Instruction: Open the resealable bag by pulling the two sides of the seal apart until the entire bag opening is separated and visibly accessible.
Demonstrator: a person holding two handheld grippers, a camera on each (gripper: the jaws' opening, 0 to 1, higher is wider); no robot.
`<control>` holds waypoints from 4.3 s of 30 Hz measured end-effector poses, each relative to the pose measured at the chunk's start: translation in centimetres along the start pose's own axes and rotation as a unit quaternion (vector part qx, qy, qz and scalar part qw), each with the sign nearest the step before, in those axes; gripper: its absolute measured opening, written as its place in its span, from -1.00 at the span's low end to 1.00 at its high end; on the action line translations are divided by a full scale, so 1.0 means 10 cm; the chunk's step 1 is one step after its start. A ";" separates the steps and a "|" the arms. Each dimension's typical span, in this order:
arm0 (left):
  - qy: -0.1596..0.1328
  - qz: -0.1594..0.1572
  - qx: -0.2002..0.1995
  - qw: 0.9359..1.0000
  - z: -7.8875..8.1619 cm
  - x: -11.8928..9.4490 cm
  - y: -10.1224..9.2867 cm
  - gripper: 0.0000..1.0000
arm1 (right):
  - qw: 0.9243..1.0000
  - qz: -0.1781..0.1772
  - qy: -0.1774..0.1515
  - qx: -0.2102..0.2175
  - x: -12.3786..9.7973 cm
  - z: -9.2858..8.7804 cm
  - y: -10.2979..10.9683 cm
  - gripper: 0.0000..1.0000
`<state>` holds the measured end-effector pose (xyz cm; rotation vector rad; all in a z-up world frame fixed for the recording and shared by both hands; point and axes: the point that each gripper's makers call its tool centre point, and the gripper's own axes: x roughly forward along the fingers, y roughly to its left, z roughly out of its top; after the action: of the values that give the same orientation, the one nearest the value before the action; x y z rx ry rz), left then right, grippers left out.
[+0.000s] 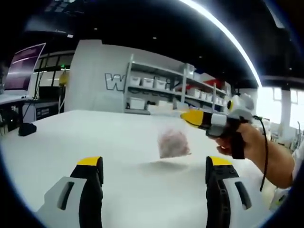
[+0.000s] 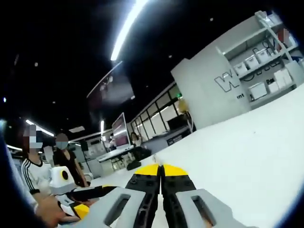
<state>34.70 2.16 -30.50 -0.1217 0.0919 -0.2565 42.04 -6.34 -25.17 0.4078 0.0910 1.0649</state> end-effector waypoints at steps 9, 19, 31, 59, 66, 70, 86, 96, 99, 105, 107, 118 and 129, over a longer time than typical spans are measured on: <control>-0.001 -0.007 -0.002 1.000 0.02 -0.01 -0.04 0.76 | 1.000 0.005 0.006 0.008 -0.04 -0.09 0.07 -1.00; -0.005 -0.014 -0.007 1.000 0.07 -0.02 -0.08 0.73 | 1.000 0.019 0.008 0.009 -0.05 -0.16 0.21 -1.00; -0.007 -0.019 -0.011 1.000 0.08 -0.02 -0.12 0.70 | 0.999 0.038 0.006 0.016 -0.07 -0.22 0.41 -1.00; -0.006 -0.092 -0.089 0.992 0.08 -0.18 -0.49 -0.02 | 0.991 0.030 0.056 -0.116 -0.40 -0.55 0.74 -1.00; -0.002 -0.091 -0.088 0.992 0.06 -0.21 -0.49 -0.02 | 0.991 0.027 0.057 -0.121 -0.41 -0.57 0.73 -1.00; -0.003 -0.106 -0.109 0.988 0.07 -0.23 -0.55 -0.17 | 0.986 0.024 0.064 -0.153 -0.41 -0.60 0.76 -1.00; -0.030 -0.133 -0.195 0.971 0.13 -0.24 -0.56 -0.68 | 0.975 0.022 0.083 -0.203 -0.45 -0.72 0.76 -1.00; -0.026 -0.127 -0.215 0.968 0.07 -0.22 -0.51 -0.73 | 0.976 0.021 0.086 -0.196 -0.48 -0.76 0.75 -1.00; -0.025 -0.125 -0.213 0.969 0.06 -0.22 -0.49 -0.76 | 0.978 0.023 0.086 -0.188 -0.49 -0.76 0.74 -1.00; -0.020 -0.119 -0.211 0.970 0.03 -0.21 -0.48 -0.78 | 0.978 0.023 0.084 -0.190 -0.51 -0.75 0.75 -1.00; -0.018 -0.119 -0.215 0.969 0.03 -0.21 -0.48 -0.78 | 0.978 0.023 0.085 -0.191 -0.51 -0.76 0.76 -1.00; -0.004 -0.128 -0.250 0.960 0.00 -0.22 -0.51 -0.76 | 0.968 0.026 0.093 -0.231 -0.52 -0.80 0.77 -1.00; 0.012 -0.133 -0.294 0.947 -0.02 -0.24 -0.50 -0.80 | 0.962 0.034 0.098 -0.254 -0.53 -0.85 0.83 -1.00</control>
<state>31.18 -2.06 -29.87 -0.7286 0.1755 -0.4953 30.31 -5.05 -30.58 -0.1602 -0.0217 1.1504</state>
